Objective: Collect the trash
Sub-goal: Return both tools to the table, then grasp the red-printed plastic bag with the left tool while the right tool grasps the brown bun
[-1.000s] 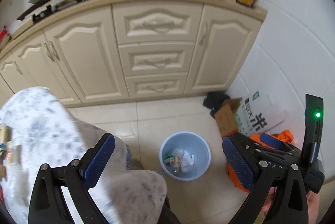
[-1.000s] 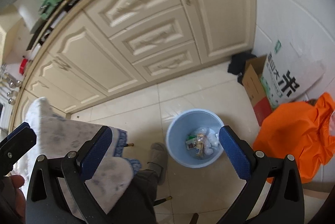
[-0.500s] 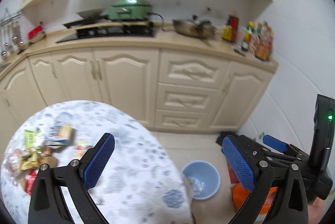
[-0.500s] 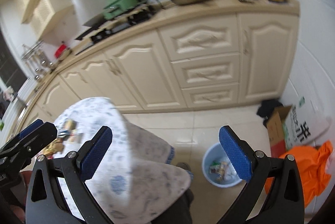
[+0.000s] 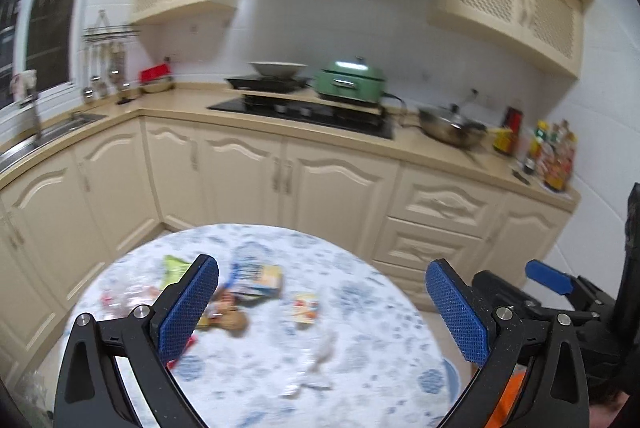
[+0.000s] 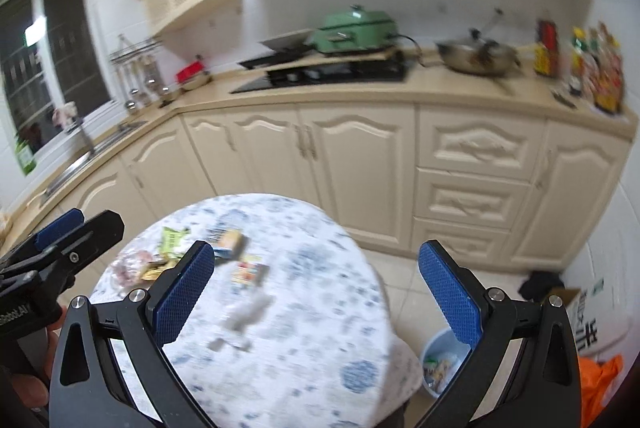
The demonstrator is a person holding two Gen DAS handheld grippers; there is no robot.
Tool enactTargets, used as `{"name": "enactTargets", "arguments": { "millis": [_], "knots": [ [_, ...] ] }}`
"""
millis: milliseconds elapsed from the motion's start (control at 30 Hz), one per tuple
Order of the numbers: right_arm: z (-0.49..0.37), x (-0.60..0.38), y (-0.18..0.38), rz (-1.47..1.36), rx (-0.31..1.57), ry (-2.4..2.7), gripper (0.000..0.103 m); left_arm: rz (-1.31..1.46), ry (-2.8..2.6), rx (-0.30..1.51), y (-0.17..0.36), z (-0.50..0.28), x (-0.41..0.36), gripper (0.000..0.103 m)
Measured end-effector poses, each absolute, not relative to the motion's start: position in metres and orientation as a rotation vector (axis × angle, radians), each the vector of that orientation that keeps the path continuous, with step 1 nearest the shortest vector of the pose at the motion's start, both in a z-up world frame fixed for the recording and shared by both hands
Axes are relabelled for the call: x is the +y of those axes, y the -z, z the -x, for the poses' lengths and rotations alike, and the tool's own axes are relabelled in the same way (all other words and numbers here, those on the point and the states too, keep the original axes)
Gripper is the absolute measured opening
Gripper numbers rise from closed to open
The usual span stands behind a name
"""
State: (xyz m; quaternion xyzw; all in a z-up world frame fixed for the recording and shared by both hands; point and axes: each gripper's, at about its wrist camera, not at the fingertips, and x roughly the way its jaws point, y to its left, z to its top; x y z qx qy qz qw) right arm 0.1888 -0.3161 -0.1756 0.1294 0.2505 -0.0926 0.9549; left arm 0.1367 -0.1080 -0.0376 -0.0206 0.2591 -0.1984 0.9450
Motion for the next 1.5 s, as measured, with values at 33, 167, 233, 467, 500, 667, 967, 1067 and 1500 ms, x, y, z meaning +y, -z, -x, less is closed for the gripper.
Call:
{"name": "enactTargets", "arguments": {
  "millis": [33, 167, 233, 467, 500, 667, 967, 1067, 1500],
  "knots": [
    [-0.19, -0.31, 0.174, -0.256, 0.504, 0.167, 0.103, 0.051, 0.383, 0.522, 0.037, -0.131, -0.098, 0.102],
    [-0.201, -0.277, 0.163, -0.21, 0.469, 0.098, 0.103, 0.073, 0.309, 0.511, 0.038, -0.106, -0.064, 0.102],
    [-0.206, -0.267, 0.161, -0.215, 0.465, 0.065, 0.103, 0.076, 0.277, 0.505, 0.038, -0.098, -0.054, 0.102],
    [-0.227, -0.225, 0.16, -0.139, 0.481, -0.01, 0.103, 0.082, 0.192, 0.498, 0.039, -0.071, -0.025, 0.102],
    [-0.229, -0.221, 0.16, -0.131, 0.485, -0.012, 0.103, 0.082, 0.186, 0.5, 0.038, -0.073, -0.023, 0.102],
    [-0.244, -0.2, 0.169, -0.091, 0.53, -0.05, 0.103, 0.089, 0.148, 0.528, 0.045, -0.075, -0.012, 0.102],
    [-0.295, -0.171, 0.226, -0.075, 0.672, -0.121, 0.098, 0.1, 0.077, 0.628, 0.071, -0.125, 0.02, 0.102],
    [-0.312, -0.162, 0.245, -0.059, 0.713, -0.136, 0.092, 0.098, 0.061, 0.668, 0.085, -0.147, 0.028, 0.102],
    [-0.378, -0.155, 0.308, -0.046, 0.868, -0.15, 0.08, 0.07, 0.041, 0.808, 0.147, -0.263, 0.026, 0.102]
  ]
}}
